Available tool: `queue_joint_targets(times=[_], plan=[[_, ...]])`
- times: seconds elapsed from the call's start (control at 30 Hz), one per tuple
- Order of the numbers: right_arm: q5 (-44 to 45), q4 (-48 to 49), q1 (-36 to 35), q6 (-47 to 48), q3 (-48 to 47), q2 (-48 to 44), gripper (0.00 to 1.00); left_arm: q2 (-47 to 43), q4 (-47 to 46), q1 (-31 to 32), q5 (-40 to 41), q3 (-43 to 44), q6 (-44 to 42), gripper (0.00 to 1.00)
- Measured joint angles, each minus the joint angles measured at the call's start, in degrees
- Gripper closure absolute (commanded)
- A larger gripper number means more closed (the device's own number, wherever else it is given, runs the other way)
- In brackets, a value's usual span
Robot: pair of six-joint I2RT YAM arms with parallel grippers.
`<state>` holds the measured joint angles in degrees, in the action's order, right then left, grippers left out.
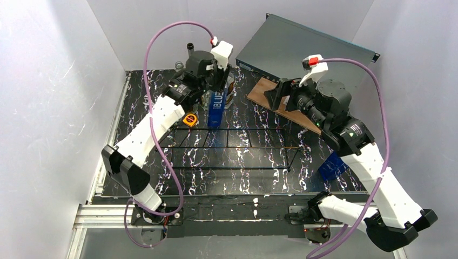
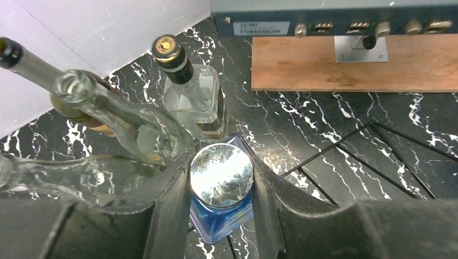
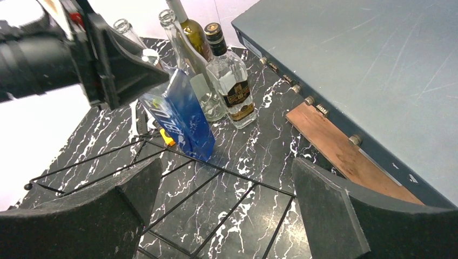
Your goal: Put the wine bottle on the wine rack
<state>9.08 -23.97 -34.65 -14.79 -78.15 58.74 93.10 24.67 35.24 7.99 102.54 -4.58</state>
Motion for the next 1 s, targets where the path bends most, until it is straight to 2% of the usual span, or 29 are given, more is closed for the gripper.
queue_joint_targets(times=[0.2, 0.4, 1.0], plan=[[0.20, 0.15, -0.02, 0.07, 0.48, -0.22, 0.00, -1.07, -7.56, 0.00, 0.39, -8.26, 0.09, 1.00], [0.22, 0.00, 0.00, 0.13, 1.22, -0.52, 0.00, -6.54, -11.52, -0.15, 0.55, -15.76, 2.14, 1.00], [-1.14, 0.28, 0.00, -0.96, 2.34, -0.15, 0.00, -12.79, -11.21, -0.26, 2.12, -16.33, 5.55, 1.00]])
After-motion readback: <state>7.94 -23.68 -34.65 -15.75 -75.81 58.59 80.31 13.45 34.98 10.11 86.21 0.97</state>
